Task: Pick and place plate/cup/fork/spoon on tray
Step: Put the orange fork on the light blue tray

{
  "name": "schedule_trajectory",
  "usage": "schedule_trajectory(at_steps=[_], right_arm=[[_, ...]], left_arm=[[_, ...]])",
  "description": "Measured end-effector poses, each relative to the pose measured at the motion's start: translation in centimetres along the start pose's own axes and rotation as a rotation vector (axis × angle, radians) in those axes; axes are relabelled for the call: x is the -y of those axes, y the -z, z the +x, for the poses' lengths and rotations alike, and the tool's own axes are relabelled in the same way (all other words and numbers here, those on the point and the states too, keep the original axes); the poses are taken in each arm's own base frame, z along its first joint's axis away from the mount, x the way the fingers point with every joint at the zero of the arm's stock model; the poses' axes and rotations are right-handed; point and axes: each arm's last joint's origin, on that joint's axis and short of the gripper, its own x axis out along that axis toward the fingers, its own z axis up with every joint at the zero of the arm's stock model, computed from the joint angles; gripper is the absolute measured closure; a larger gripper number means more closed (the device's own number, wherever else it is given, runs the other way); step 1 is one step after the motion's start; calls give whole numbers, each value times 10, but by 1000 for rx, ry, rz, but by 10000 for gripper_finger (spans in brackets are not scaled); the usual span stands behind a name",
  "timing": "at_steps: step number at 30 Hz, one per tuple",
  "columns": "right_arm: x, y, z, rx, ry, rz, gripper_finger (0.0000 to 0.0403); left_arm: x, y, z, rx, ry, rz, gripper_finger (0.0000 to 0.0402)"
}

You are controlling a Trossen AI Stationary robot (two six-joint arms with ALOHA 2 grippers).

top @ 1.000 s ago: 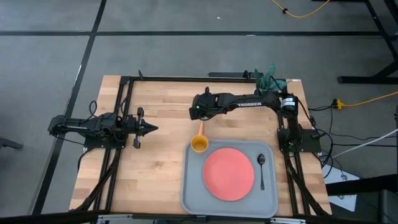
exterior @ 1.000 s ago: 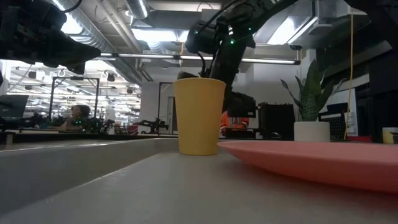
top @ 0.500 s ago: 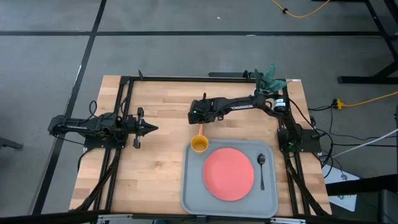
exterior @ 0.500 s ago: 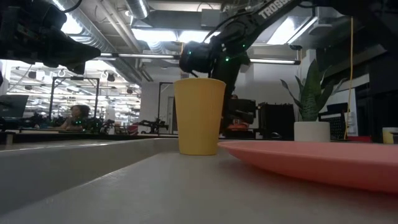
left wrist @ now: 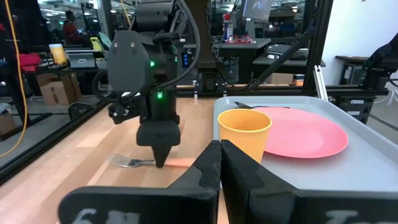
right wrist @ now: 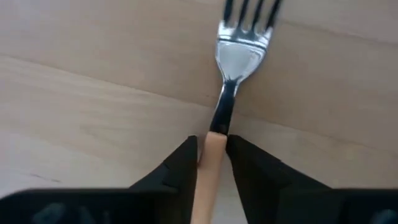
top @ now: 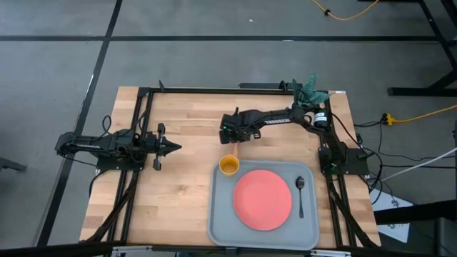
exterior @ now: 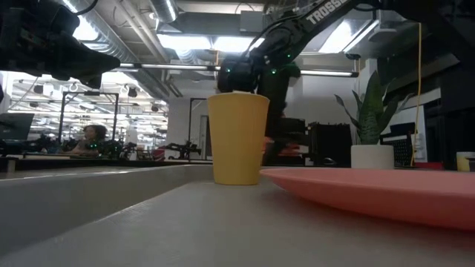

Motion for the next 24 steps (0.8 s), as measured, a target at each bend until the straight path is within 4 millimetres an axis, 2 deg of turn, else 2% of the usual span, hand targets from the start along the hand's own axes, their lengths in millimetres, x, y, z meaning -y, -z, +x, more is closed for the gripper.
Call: schedule_trajectory(at_steps=[14, 24], right_arm=[[16, -3, 0, 6, 158, -124, 357], [11, -5, -7, 78, 189, -192, 362]], left_arm=[[0, 0, 0, 0, 0, 0, 401], [0, 0, 0, 1, 0, 0, 401]])
